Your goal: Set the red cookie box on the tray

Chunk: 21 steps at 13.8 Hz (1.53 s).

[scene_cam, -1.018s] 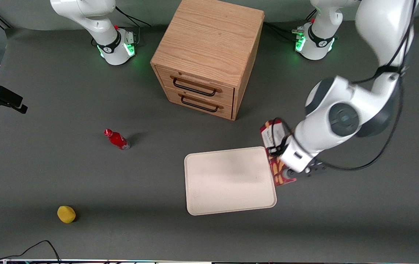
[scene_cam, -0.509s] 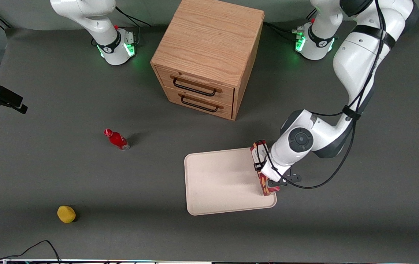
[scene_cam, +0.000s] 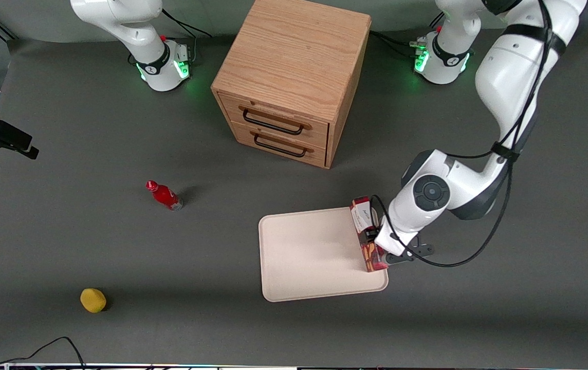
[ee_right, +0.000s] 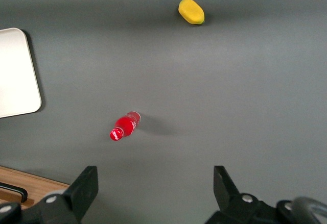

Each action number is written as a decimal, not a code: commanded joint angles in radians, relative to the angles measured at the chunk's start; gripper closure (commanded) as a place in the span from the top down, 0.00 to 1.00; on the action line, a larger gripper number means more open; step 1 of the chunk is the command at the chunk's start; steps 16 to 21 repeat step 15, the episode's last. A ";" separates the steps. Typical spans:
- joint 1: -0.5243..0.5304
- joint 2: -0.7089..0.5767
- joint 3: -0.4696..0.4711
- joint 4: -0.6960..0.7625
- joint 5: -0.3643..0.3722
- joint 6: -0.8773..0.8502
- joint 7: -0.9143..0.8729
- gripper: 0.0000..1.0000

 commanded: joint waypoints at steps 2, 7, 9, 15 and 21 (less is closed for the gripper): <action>0.013 -0.218 0.054 0.072 -0.110 -0.384 0.180 1.00; 0.015 -0.497 0.344 0.093 -0.358 -0.731 0.686 1.00; 0.016 -0.571 0.436 0.045 -0.388 -0.776 0.835 1.00; 0.013 -0.573 0.470 0.109 -0.382 -0.836 0.883 1.00; 0.013 -0.573 0.470 0.109 -0.382 -0.836 0.883 1.00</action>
